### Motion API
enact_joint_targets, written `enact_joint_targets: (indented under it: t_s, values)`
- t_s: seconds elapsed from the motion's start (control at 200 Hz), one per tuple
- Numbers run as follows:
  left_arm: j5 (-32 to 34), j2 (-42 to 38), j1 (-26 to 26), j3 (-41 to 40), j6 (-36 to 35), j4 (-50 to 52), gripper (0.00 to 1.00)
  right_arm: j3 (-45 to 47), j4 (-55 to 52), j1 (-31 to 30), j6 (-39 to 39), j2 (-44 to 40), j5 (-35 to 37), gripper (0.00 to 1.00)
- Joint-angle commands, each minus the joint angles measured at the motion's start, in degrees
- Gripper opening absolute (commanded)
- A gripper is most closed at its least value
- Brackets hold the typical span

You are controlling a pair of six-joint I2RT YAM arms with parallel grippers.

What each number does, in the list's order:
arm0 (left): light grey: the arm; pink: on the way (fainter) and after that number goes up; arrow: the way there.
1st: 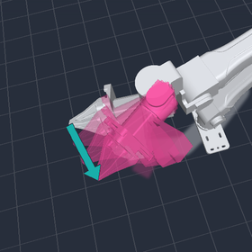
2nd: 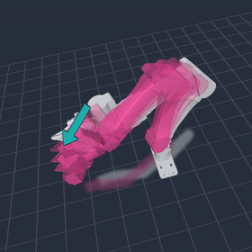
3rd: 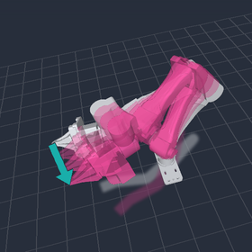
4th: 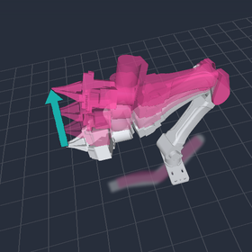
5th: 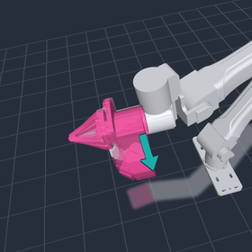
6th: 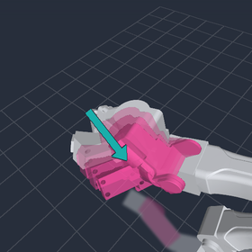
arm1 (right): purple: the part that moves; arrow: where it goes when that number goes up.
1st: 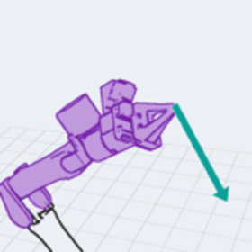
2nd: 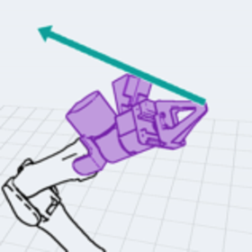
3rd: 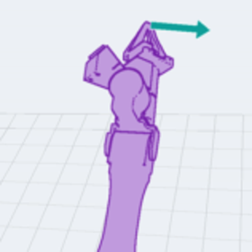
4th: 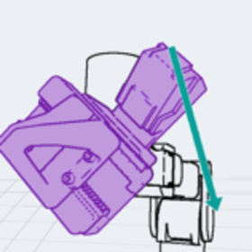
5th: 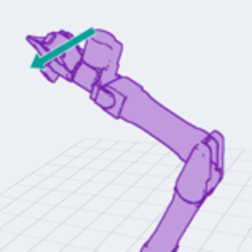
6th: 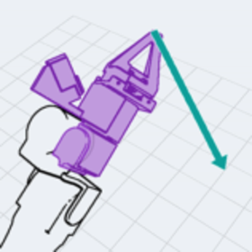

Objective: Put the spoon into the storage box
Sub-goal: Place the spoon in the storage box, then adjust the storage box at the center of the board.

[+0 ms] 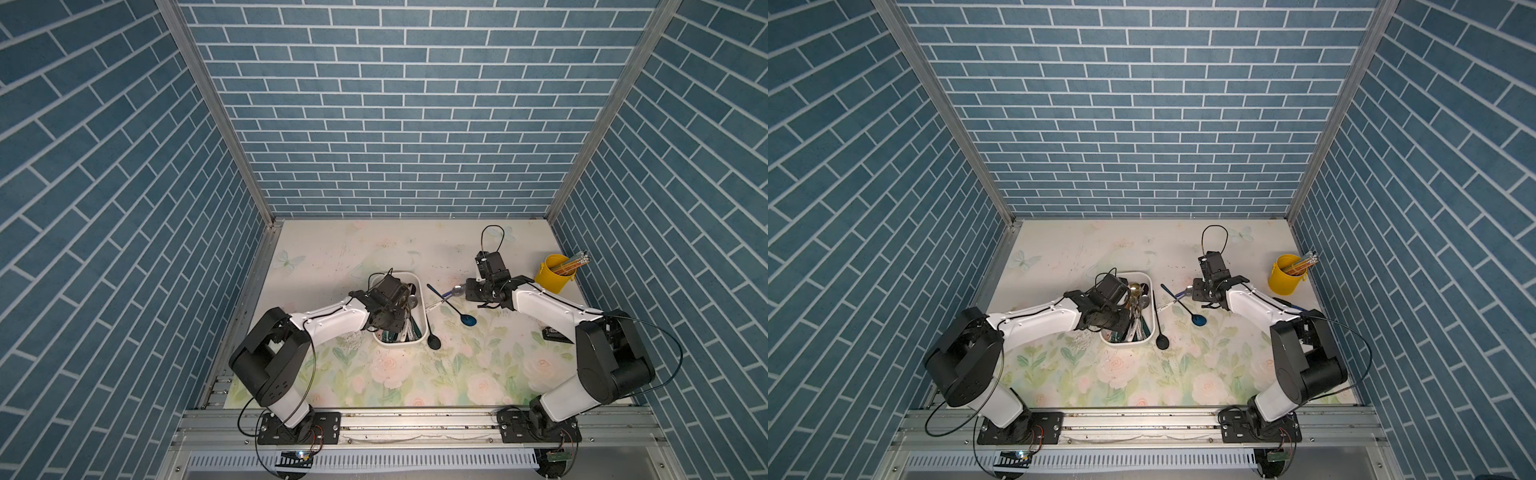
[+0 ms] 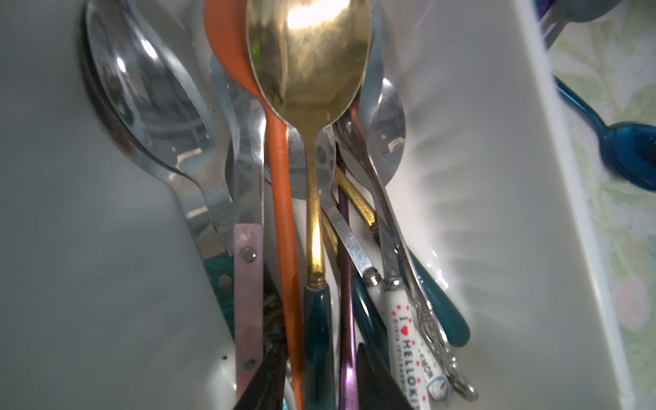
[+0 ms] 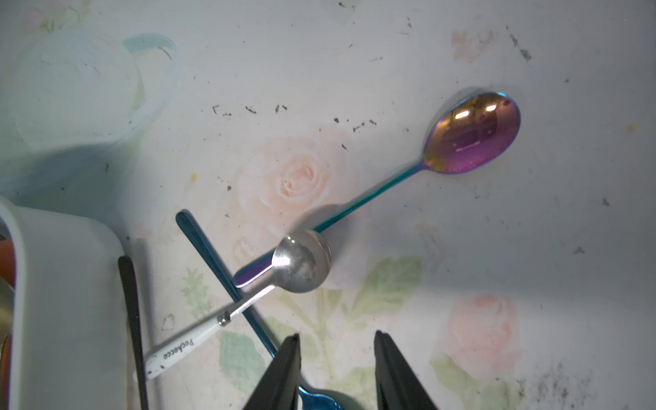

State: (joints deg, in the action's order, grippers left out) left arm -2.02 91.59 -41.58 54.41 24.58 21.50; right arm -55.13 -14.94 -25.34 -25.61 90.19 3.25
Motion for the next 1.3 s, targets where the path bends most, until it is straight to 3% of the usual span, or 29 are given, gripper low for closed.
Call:
enact_joint_targets:
  t_s: [0.0,0.18,0.4,0.645,1.045,1.295]
  values:
    - [5.2,-4.0,0.3,1.4,-1.7,3.0,0.45,-3.0,-0.5,-1.5,-2.1,2.3,0.0,0.38]
    - [10.5,-5.4,0.4,0.9,-5.1,5.7,0.51,-7.3,-2.8,-6.4,-4.0,6.6,-0.6,0.38]
    - [11.5,-4.6,3.0,-3.3,-6.9,4.0,0.52,-11.6,-5.5,-10.4,-6.0,12.2,-1.0,0.38]
    - [12.1,-4.4,5.9,-6.5,-8.6,3.0,0.52,-15.3,-9.1,-12.2,-7.2,16.5,-1.2,0.38]
    - [11.9,-11.5,6.7,-8.4,-8.2,2.9,0.51,-14.8,-12.0,-12.9,-10.1,15.9,0.4,0.39]
    - [16.2,-16.1,6.9,-7.9,-9.2,4.2,0.52,-18.1,-12.7,-12.9,-10.6,19.0,-0.4,0.4]
